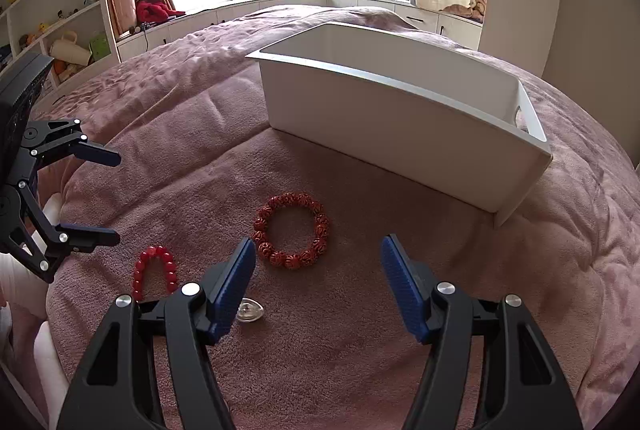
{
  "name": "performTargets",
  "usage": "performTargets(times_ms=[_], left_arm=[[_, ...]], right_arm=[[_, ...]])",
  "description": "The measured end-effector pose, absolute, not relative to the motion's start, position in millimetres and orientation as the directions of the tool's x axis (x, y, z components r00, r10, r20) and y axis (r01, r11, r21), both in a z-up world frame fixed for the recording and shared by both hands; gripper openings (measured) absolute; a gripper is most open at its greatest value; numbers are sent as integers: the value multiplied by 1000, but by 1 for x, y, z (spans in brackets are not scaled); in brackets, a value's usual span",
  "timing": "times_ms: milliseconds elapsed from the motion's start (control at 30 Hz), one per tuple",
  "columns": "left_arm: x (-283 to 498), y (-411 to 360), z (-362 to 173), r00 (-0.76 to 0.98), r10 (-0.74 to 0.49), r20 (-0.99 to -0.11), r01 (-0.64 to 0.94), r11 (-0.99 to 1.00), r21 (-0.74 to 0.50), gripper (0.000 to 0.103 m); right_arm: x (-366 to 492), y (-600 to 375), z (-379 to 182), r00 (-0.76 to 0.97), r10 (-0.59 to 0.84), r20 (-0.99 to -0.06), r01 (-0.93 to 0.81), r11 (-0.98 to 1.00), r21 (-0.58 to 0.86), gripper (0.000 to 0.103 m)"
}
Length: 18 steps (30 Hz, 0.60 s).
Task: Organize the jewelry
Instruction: 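Grasp the smooth red bead bracelet with the left tool while the right tool grasps the silver heart charm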
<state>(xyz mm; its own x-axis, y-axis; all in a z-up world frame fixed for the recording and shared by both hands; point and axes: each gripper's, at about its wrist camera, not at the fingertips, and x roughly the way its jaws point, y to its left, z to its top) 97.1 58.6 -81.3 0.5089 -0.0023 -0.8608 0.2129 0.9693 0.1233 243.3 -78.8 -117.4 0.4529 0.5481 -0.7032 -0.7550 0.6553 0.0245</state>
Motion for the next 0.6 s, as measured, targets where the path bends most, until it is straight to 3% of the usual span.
performTargets(times_ms=[300,600], left_arm=[[104,44,-109,431,-35,-902,271,958,92,92],[105,39,-123,393,-46,-919,308,948,84,81]], right_arm=[[227,-52,-157,295,518,-803,-830,555,53,58],[232,-47,-175,238,480,-844,-831,550,79,31]])
